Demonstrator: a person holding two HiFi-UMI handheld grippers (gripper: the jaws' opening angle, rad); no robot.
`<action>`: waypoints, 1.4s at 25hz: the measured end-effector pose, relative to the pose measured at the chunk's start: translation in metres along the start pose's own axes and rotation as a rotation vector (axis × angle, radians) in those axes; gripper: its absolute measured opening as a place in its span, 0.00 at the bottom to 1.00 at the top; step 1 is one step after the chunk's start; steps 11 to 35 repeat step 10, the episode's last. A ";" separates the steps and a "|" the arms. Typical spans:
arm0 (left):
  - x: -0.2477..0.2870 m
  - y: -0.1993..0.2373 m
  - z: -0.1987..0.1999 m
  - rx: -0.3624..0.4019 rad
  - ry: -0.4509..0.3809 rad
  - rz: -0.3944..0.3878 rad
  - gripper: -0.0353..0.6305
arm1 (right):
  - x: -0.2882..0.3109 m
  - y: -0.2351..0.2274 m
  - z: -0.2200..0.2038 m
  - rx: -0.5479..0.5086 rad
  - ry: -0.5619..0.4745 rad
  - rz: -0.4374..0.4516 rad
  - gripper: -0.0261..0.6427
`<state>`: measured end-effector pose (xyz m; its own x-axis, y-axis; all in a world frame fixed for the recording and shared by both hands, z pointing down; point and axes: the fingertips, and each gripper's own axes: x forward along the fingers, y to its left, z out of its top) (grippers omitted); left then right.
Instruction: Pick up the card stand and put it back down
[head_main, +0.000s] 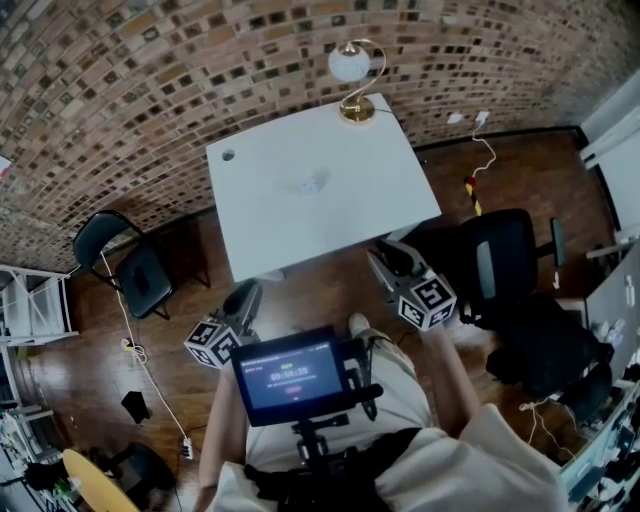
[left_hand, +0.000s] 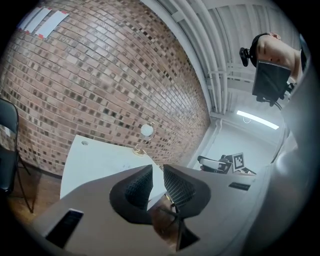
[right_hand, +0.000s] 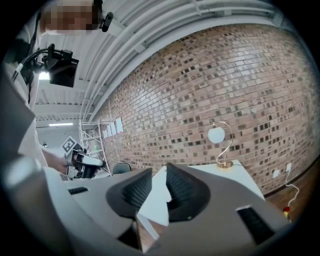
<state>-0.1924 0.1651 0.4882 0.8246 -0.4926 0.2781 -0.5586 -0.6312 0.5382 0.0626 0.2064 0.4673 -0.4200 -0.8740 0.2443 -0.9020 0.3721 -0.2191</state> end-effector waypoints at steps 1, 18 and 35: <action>0.002 -0.002 -0.001 0.001 0.004 -0.003 0.15 | -0.001 -0.001 0.002 0.001 -0.005 0.001 0.20; 0.013 -0.023 -0.015 0.007 0.034 -0.011 0.15 | -0.024 -0.012 -0.003 -0.003 -0.025 0.010 0.20; 0.013 -0.023 -0.015 0.007 0.034 -0.011 0.15 | -0.024 -0.012 -0.003 -0.003 -0.025 0.010 0.20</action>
